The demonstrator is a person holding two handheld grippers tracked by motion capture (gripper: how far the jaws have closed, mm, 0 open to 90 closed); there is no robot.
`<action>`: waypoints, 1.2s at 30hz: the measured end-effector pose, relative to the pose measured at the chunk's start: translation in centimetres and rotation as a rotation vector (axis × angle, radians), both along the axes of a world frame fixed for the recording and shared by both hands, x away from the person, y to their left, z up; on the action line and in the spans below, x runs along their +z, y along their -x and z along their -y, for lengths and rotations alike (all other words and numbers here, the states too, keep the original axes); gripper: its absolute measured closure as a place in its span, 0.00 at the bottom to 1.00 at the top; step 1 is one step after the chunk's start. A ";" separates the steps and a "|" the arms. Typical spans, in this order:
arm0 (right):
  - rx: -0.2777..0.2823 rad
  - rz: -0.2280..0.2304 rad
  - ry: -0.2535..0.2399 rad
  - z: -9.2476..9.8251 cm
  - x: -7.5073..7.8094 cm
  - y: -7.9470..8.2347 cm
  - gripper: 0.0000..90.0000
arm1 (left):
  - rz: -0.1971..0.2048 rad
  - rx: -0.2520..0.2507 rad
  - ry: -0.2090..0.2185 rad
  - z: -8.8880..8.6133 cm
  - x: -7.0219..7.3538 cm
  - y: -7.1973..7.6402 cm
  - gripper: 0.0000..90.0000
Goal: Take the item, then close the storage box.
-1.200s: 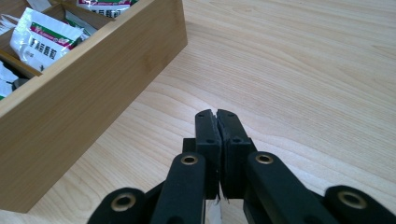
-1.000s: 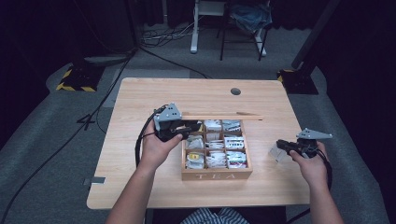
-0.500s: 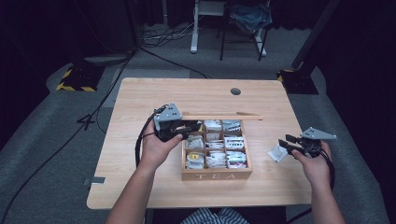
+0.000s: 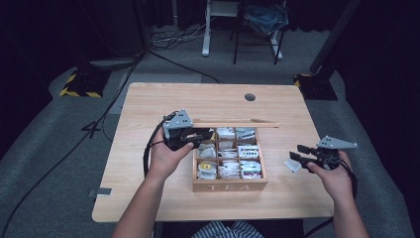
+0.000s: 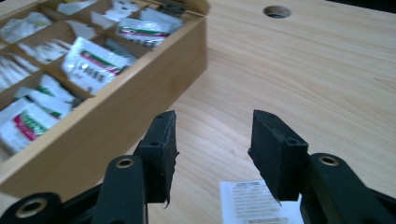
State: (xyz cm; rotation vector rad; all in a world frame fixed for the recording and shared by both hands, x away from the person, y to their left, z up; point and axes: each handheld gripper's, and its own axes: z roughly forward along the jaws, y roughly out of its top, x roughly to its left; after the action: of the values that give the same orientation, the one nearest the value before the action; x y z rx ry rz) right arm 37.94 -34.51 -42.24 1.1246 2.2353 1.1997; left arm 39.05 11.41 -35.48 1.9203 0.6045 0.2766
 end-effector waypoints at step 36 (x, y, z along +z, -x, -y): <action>0.064 -0.005 -0.019 -0.4 2.0 0.3 0.57 | -0.014 -0.006 -0.074 0.0 -1.7 2.5 0.84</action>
State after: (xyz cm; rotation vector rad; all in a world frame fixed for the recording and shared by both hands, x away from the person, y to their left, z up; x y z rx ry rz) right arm 37.61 -34.15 -40.19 1.0713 2.2848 1.2472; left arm 36.54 11.36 -37.14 1.9966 0.6053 0.2859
